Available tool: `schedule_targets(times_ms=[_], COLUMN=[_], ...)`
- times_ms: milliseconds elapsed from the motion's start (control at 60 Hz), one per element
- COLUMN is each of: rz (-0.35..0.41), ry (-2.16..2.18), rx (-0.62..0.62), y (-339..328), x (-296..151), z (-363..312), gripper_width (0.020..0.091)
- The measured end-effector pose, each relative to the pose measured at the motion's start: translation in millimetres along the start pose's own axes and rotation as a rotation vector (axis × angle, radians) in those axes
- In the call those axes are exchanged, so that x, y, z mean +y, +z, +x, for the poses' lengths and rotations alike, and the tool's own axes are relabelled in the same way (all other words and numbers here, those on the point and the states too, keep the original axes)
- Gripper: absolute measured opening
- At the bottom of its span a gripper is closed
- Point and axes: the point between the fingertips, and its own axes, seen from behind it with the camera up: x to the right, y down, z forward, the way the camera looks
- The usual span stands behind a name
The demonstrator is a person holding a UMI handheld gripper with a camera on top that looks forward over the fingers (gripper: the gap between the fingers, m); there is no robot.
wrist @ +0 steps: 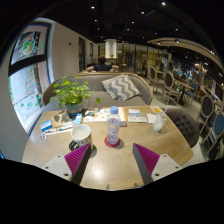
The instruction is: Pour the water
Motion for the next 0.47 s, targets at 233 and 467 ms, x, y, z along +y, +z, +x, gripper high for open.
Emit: schedule_targets(times_ms=[233,467], rz=[-0.005,-0.013], ry=[-0.004,-0.035], rx=[0.053,0.063], y=[-52,-66], x=[21,37], z=[-4,-11], gripper_width=[0.0852,0.0853])
